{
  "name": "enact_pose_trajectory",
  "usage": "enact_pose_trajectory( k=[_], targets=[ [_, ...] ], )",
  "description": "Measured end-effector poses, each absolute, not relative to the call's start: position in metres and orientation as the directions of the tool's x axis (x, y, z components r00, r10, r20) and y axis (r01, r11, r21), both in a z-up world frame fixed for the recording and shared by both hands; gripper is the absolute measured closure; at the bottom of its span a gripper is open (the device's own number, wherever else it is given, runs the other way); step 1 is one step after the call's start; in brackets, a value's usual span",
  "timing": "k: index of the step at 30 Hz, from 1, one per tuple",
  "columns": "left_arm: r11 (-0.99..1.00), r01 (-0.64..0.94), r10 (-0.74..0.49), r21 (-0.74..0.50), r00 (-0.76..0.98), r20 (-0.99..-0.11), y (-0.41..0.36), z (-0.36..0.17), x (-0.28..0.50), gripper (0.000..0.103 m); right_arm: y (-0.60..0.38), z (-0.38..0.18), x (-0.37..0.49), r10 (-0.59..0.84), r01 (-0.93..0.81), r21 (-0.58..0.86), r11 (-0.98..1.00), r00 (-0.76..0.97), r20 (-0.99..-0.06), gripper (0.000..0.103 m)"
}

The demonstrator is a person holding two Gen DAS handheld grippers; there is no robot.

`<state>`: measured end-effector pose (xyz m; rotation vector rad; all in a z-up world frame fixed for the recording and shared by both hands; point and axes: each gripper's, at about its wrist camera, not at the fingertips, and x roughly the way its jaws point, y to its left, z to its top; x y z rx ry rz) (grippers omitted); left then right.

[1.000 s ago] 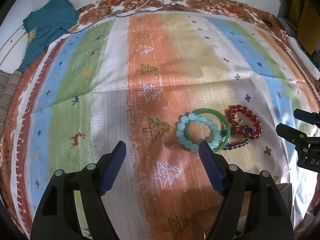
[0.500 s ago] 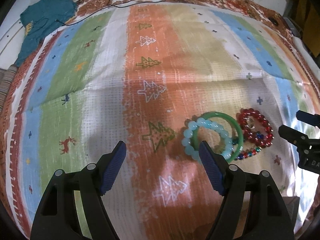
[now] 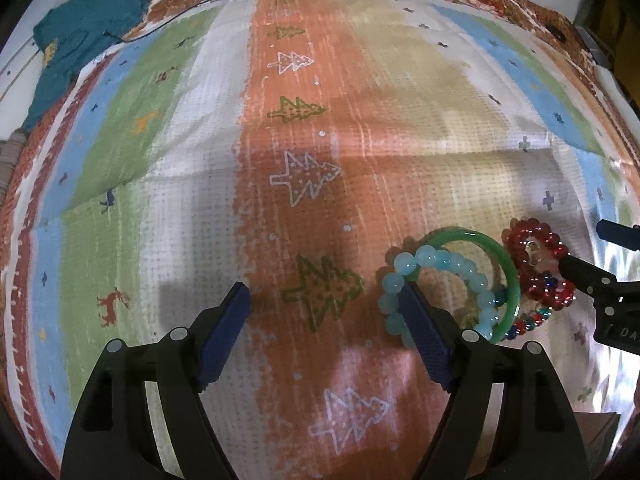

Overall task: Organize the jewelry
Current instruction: 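Grasp the light blue bead bracelet with the left tool while the right grasps the red bead bracelet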

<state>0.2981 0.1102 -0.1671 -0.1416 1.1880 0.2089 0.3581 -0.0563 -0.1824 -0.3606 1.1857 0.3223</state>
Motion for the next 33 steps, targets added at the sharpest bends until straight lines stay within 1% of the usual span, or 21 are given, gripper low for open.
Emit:
enact_pose_trajectory(
  k=[4,6,8,9,10,11,12,13,14,16,18,24,28,33],
  targets=[
    [0.972,-0.231,0.115,0.033,0.352,-0.929,0.109,-0.172,0.302,0.023,-0.054,-0.189,0.363,0.039,-0.430,-0.119,0.895,0.340,-0.940,0.021],
    [0.973,-0.224,0.132,0.054,0.349,-0.928,0.106,-0.174,0.304,0.024,-0.054,-0.193,0.365,0.032,-0.433,-0.126,0.892,0.339,-0.940,0.021],
    [0.973,-0.222,0.138,0.061,0.350,-0.927,0.106,-0.173,0.303,0.029,-0.053,-0.194,0.364,0.032,-0.438,-0.132,0.889,0.348,-0.937,0.022],
    [0.974,-0.221,0.135,0.058,0.350,-0.927,0.106,-0.172,0.303,0.037,-0.052,-0.193,0.363,0.037,-0.445,-0.131,0.886,0.349,-0.936,0.029],
    [0.974,-0.219,0.129,0.052,0.353,-0.927,0.107,-0.171,0.302,0.053,-0.052,-0.192,0.361,0.036,-0.447,-0.137,0.884,0.356,-0.934,0.038],
    [0.976,-0.211,0.127,0.052,0.359,-0.924,0.106,-0.169,0.302,0.062,-0.052,-0.190,0.360,0.032,-0.448,-0.144,0.882,0.362,-0.932,0.049],
    [0.977,-0.206,0.136,0.064,0.360,-0.923,0.105,-0.169,0.301,0.073,-0.051,-0.188,0.358,0.066,-0.466,-0.109,0.878,0.345,-0.936,0.073],
    [0.978,-0.196,0.141,0.073,0.359,-0.923,0.104,-0.169,0.301,0.091,-0.049,-0.186,0.357,0.075,-0.472,-0.099,0.876,0.336,-0.939,0.085],
    [0.982,-0.176,0.132,0.072,0.360,-0.924,0.101,-0.170,0.300,0.092,-0.047,-0.186,0.355,0.064,-0.476,-0.114,0.872,0.342,-0.938,0.088],
    [0.983,-0.153,0.153,0.103,0.361,-0.920,0.096,-0.169,0.297,0.092,-0.044,-0.187,0.350,0.050,-0.490,-0.143,0.860,0.360,-0.932,0.088],
    [0.983,-0.157,0.151,0.100,0.358,-0.921,0.096,-0.167,0.295,0.092,-0.045,-0.188,0.348,0.059,-0.493,-0.138,0.859,0.363,-0.930,0.089],
    [0.980,-0.191,0.124,0.054,0.377,-0.918,0.097,-0.149,0.286,0.092,-0.053,-0.178,0.345,0.104,-0.476,-0.083,0.876,0.353,-0.930,0.089],
    [0.980,-0.200,0.079,-0.001,0.391,-0.917,0.094,-0.136,0.277,0.092,-0.055,-0.165,0.337,0.120,-0.474,-0.081,0.877,0.378,-0.918,0.089],
    [0.981,-0.189,0.049,-0.036,0.429,-0.902,0.085,-0.113,0.267,0.092,-0.056,-0.144,0.321,0.160,-0.477,-0.061,0.877,0.408,-0.899,0.089]
  ],
)
